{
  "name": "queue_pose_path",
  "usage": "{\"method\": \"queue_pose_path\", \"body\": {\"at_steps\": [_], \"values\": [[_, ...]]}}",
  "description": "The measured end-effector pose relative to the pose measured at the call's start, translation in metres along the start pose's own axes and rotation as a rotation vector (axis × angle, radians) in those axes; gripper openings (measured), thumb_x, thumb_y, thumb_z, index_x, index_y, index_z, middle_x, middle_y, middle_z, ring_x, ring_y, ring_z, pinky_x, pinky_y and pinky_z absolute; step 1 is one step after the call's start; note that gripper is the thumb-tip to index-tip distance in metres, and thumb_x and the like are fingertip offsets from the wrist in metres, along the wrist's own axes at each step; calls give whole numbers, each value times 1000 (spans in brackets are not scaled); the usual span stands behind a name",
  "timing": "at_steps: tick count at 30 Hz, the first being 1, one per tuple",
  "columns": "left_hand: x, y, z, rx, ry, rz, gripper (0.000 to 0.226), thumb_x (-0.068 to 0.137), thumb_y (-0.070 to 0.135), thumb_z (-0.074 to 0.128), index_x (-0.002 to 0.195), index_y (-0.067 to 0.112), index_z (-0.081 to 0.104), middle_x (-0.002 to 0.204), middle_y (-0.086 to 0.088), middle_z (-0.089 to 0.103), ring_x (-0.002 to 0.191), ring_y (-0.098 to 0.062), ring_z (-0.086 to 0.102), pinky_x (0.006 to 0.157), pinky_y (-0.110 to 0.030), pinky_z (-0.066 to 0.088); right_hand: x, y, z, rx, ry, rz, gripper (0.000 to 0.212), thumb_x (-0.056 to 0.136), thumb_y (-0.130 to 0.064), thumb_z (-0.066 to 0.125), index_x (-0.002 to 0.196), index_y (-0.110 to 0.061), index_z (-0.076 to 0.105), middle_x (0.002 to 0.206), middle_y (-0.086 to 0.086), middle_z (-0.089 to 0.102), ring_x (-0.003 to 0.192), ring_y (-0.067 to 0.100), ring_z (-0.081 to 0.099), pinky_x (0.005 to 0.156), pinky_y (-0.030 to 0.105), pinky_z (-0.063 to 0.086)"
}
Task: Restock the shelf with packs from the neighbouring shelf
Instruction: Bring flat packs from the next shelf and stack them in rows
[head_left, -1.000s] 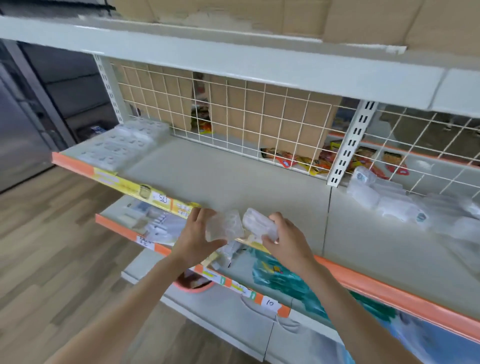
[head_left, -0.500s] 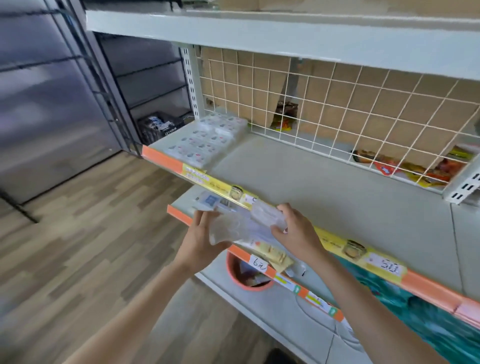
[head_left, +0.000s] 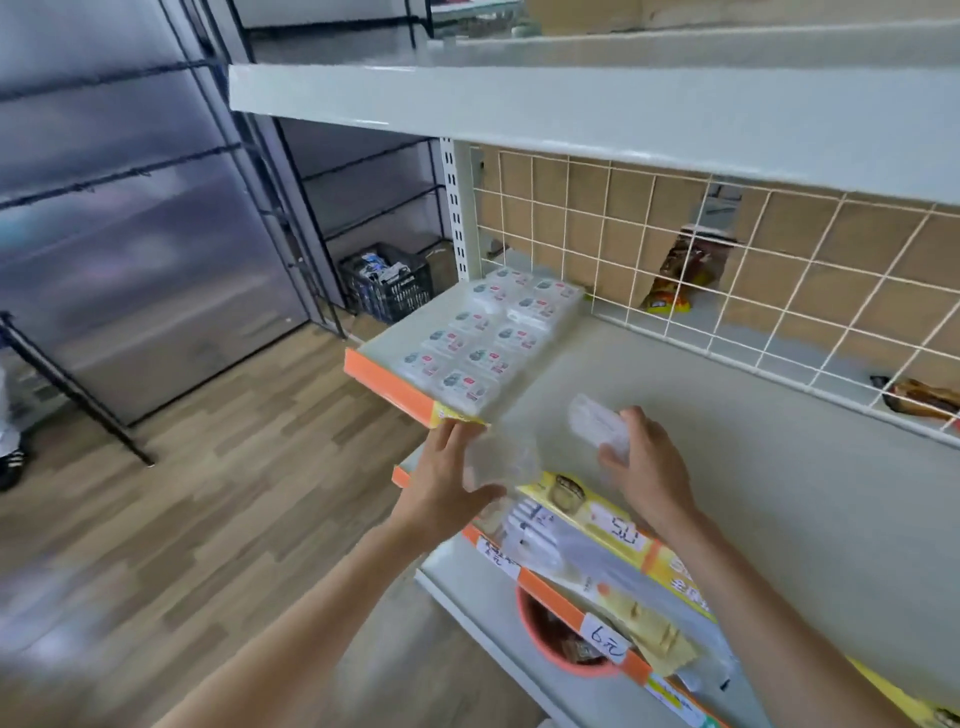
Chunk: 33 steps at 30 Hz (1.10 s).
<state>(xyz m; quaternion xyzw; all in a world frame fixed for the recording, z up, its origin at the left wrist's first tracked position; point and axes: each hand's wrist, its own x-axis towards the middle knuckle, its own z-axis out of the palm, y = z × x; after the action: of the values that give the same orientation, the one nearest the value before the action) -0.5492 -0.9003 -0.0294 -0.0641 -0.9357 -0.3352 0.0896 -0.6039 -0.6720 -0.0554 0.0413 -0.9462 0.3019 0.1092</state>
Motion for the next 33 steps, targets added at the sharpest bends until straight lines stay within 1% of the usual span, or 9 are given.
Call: {"method": "queue_pose_path", "body": {"at_steps": [6, 10, 16, 20, 22, 25, 27, 30, 33], "values": [[67, 2, 34, 29, -164, 92, 67, 74, 25, 76, 130, 10, 43, 126, -6, 41, 118, -22, 41, 95, -23, 33, 23, 32, 3, -77, 204, 135, 30, 69, -1, 68, 94, 6, 55, 83, 27, 59, 79, 43, 55, 63, 45, 47], [97, 11, 64, 1, -282, 102, 65, 71, 27, 76, 127, 12, 47, 123, -5, 43, 113, -22, 46, 80, -14, 28, 20, 57, -19, -163, 326, 338, 28, 71, -2, 66, 95, 5, 53, 87, 29, 57, 84, 45, 53, 66, 47, 44], [137, 8, 85, -37, -426, 298, 81, 54, 61, 53, 118, 12, 54, 112, -1, 51, 108, -20, 49, 86, -15, 31, 2, 93, -48, -250, 365, 533, 35, 78, -9, 59, 109, 4, 48, 101, 26, 56, 94, 43, 50, 75, 46, 42], [145, -3, 84, -117, -438, 370, 77, 57, 62, 57, 119, 16, 53, 110, 8, 47, 108, -14, 46, 86, -11, 30, -3, 90, -57, -247, 307, 547, 50, 80, -21, 62, 122, -2, 43, 117, 19, 51, 107, 36, 44, 84, 44, 37], [145, -7, 85, -150, -442, 370, 82, 54, 61, 58, 122, 16, 50, 113, 11, 44, 110, -11, 42, 86, -4, 26, -5, 79, -61, -333, 440, 499, 59, 77, -30, 66, 125, -5, 43, 120, 17, 45, 108, 34, 41, 83, 46, 36], [145, -10, 87, -203, -444, 353, 87, 50, 60, 59, 124, 15, 45, 111, 22, 37, 109, -9, 40, 89, -8, 27, 1, 43, -56, -336, 625, 212, 47, 75, -33, 54, 116, -11, 49, 114, 11, 43, 98, 26, 40, 78, 36, 37], [146, -14, 88, -244, -443, 342, 84, 51, 58, 61, 122, 18, 44, 110, 25, 32, 106, -8, 43, 91, -13, 31, 12, 14, -36, -124, 552, 107, 44, 70, -29, 47, 110, -11, 54, 114, 6, 41, 101, 22, 40, 86, 24, 35], [148, -19, 90, -309, -434, 328, 74, 53, 45, 69, 120, 25, 42, 111, 20, 35, 100, -1, 46, 91, -17, 39, 24, -17, 13, 200, 281, 181, 59, 61, -35, 41, 112, -11, 56, 118, 1, 37, 112, 20, 35, 93, 5, 23], [148, -21, 91, -380, -411, 292, 69, 57, 22, 78, 117, 21, 44, 108, 9, 40, 97, 1, 48, 84, -7, 38, 24, -18, 39, 217, 143, 250, 73, 56, -46, 38, 119, -13, 53, 122, -1, 39, 115, 19, 32, 92, 4, 22]]}}
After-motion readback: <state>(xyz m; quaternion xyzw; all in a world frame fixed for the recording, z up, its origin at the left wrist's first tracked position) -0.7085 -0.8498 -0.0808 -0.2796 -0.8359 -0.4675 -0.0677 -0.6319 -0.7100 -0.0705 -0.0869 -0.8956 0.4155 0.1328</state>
